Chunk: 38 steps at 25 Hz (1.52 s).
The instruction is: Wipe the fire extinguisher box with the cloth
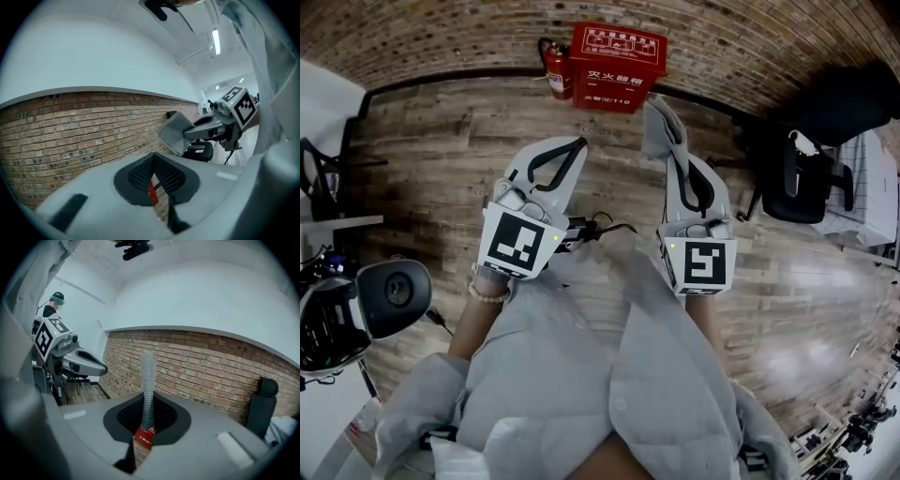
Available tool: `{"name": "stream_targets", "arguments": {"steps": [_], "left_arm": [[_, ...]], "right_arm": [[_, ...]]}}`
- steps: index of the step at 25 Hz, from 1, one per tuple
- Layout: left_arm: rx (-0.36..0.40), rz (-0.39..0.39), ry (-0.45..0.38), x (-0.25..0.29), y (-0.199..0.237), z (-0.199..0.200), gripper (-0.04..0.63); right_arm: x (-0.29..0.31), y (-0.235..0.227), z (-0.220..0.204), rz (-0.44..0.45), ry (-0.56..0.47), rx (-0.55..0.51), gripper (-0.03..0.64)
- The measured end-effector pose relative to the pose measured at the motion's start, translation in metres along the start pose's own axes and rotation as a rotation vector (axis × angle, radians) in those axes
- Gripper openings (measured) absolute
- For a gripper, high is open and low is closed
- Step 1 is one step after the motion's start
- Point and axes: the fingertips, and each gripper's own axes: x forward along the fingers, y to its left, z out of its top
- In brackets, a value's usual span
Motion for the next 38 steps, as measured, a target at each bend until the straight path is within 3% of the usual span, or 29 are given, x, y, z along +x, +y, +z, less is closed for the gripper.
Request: {"name": "stream_targets", "arguments": {"steps": [8,18,25,38], "left_arm": [[0.012,-0.009,-0.005,-0.006,0.004,-0.004,-0.002],[-0.004,0.002,0.000,0.031,0.024,-0.008,-0.002],[0.006,0.005,0.027,0.086,0.053,-0.010,-0.002],[-0.054,0.104,0.087,0.217,0.113,-0.005,-0.002]], "right_arm": [[-0.001,0.008,-0.003,-0.015,0.013,-0.011,0.020],[0.040,-0.017,-0.016,0.009,0.022,0.009,0.020],[0.095,-0.053,-0.025,0.053,0.033,0.014,0.020],[0.212,-0.160,-0.041,0.166,0.053,-0.003,0.020]]}}
